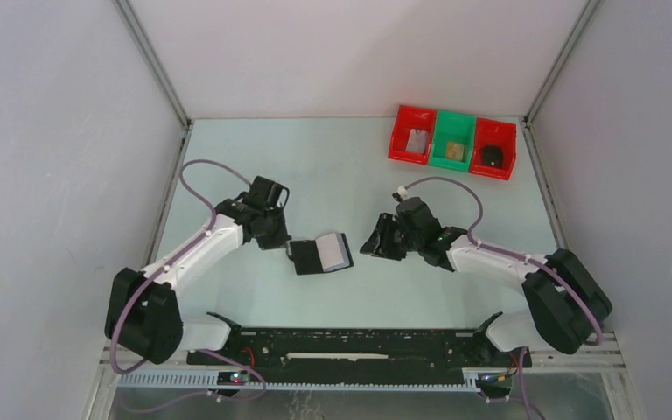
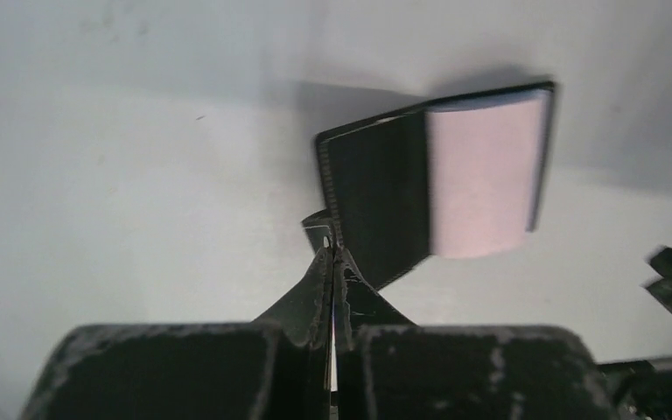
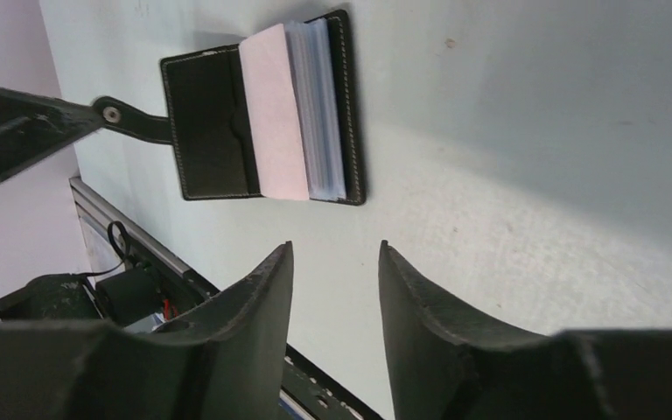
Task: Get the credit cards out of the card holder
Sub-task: Open the card holder at the center of the board.
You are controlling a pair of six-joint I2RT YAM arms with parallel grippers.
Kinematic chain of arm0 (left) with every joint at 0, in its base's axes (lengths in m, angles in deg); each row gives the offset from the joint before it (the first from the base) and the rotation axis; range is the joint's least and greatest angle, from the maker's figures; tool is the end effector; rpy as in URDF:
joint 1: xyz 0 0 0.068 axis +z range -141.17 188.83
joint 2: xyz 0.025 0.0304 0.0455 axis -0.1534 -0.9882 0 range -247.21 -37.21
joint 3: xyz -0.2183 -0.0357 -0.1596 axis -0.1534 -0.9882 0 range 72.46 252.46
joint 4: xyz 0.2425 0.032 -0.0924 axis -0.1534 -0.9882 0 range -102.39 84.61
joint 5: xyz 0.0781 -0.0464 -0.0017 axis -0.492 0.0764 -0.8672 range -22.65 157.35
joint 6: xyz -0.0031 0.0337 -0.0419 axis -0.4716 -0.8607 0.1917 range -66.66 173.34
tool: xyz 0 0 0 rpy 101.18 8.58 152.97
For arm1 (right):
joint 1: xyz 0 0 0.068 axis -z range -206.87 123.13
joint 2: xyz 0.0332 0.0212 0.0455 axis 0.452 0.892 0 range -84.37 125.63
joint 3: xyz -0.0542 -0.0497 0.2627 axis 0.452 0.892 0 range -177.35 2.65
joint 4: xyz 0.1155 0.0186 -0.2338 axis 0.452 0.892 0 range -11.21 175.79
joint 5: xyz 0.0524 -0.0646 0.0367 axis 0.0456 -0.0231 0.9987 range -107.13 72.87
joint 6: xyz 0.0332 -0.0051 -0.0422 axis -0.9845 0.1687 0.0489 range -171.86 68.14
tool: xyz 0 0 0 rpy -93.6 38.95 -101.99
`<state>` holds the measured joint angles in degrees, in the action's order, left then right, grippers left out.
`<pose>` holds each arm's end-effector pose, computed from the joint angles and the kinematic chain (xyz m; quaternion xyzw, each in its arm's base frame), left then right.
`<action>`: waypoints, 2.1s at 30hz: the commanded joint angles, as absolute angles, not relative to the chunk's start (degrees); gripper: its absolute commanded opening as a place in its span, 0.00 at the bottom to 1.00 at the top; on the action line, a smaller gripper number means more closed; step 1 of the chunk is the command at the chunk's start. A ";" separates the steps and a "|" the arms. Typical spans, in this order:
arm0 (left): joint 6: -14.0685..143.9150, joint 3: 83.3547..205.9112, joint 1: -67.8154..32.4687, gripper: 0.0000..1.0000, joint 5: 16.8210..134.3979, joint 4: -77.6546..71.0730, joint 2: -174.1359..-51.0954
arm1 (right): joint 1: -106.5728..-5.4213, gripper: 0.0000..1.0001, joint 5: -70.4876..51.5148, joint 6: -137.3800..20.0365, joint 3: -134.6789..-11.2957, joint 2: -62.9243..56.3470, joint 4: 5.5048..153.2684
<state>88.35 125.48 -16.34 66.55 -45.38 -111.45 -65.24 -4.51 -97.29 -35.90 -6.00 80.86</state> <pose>0.2277 -0.1064 0.2388 -0.0848 0.9649 -0.1188 0.2185 0.2103 0.1763 0.1886 0.0112 0.9087 0.3452 0.2345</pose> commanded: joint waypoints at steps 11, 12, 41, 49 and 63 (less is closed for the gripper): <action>89.30 124.64 -14.44 0.33 64.47 -46.45 -117.87 | -67.80 0.49 2.82 -101.45 -48.25 11.49 72.21; 89.51 124.89 -14.39 0.42 64.00 -46.44 -116.54 | -67.82 0.49 3.15 -101.76 -48.58 12.42 71.87; 91.75 119.46 -14.25 0.86 71.52 -32.15 -98.36 | -72.06 0.50 7.91 -102.95 -53.07 18.54 68.07; 92.54 120.87 -11.84 0.87 68.65 -35.32 -93.83 | -74.81 0.49 9.58 -103.00 -59.72 22.84 69.12; 95.19 119.31 -10.43 0.91 69.04 -35.07 -88.45 | -78.52 0.49 9.64 -102.59 -73.98 35.99 75.12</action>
<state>93.02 118.29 -11.03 69.24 -35.59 -89.68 -78.38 8.96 -102.73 -71.07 34.39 71.74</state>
